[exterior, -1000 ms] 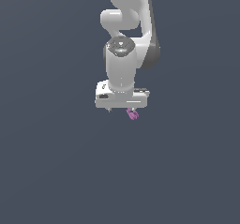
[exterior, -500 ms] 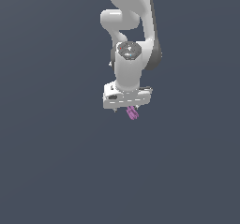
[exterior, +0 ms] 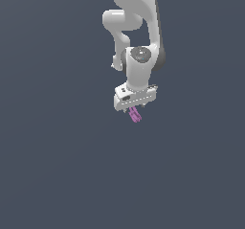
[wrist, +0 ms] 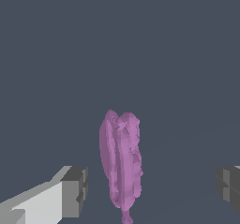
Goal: Pick up the object and move it to a goal position.
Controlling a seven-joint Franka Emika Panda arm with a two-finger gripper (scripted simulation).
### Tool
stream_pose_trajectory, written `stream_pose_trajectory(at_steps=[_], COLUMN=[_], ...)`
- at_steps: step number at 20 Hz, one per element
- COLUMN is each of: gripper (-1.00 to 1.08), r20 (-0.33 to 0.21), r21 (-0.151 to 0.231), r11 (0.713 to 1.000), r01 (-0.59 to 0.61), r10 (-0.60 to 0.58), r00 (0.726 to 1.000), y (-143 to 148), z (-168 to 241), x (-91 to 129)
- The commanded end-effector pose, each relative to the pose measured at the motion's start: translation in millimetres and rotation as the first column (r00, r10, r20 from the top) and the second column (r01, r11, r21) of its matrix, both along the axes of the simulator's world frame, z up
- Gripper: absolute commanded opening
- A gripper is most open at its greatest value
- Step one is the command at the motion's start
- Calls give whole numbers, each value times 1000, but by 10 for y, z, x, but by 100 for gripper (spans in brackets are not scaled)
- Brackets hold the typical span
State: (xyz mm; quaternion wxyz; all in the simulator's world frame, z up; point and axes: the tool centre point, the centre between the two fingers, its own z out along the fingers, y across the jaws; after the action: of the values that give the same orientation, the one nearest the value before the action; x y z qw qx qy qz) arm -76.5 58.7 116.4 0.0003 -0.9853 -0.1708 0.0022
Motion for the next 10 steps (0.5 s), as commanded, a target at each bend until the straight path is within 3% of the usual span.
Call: stream_pose_trajectory(at_steps=[1,10], gripper=[100,100], r20=[3,3], r21=[0,0], r11=[999,998], r01=[-33,-58], r10=[33,58], r00=[999,998], y=[44,79], z=[-48,-99], x=[-77,-139])
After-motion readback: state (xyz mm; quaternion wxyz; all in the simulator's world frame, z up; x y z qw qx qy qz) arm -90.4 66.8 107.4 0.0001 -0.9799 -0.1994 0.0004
